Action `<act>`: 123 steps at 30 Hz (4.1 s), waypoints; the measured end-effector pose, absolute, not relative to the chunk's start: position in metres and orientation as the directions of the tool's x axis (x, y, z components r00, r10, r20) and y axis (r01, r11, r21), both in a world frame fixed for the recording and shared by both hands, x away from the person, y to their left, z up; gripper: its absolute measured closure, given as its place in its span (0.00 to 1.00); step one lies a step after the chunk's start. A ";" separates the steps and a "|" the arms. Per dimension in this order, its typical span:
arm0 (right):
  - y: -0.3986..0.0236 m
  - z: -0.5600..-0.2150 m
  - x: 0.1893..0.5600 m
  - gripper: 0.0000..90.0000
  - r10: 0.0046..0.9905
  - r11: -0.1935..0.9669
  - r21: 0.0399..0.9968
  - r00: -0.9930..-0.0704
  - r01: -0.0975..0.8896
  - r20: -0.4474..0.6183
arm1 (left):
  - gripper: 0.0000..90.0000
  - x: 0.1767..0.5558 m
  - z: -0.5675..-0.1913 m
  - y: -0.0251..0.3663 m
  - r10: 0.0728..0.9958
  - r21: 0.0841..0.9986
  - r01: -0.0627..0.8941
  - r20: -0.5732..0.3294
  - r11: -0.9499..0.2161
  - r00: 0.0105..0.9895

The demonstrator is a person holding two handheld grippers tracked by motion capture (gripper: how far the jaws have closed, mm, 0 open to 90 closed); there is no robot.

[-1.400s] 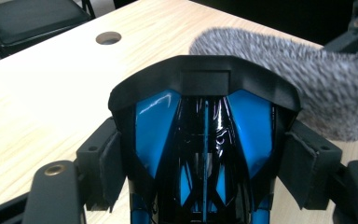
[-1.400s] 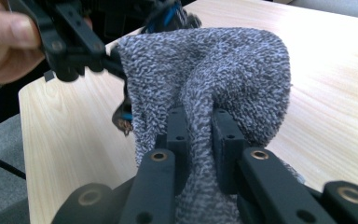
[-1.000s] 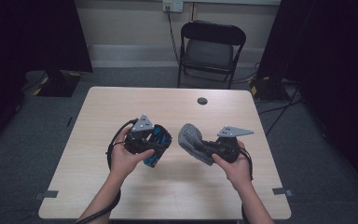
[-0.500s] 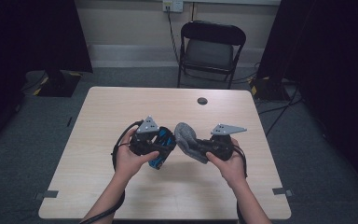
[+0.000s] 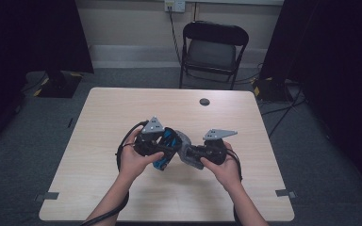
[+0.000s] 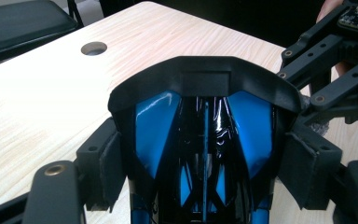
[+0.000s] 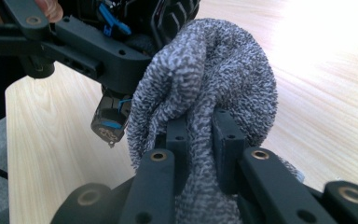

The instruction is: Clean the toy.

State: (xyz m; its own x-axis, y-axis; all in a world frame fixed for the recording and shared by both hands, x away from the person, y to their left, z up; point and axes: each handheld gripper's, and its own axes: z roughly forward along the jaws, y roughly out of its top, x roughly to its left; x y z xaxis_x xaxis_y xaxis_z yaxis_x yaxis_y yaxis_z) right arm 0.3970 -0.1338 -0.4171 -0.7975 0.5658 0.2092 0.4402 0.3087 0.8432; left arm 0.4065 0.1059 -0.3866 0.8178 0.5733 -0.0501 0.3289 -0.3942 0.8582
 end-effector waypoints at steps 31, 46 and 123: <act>-0.103 -0.448 0.389 0.89 0.499 0.470 0.769 -0.849 0.433 0.173 | 0.28 0.415 -0.365 0.107 0.591 0.882 0.319 -0.058 -0.348 0.805; -0.146 -0.419 0.400 0.88 0.582 0.388 0.812 -0.799 0.437 0.153 | 0.28 0.410 -0.374 0.120 0.598 0.872 0.334 -0.061 -0.357 0.799; -0.123 -0.427 0.402 0.88 0.544 0.322 0.837 -0.810 0.443 0.220 | 0.28 0.403 -0.378 0.100 0.545 0.871 0.314 -0.065 -0.377 0.836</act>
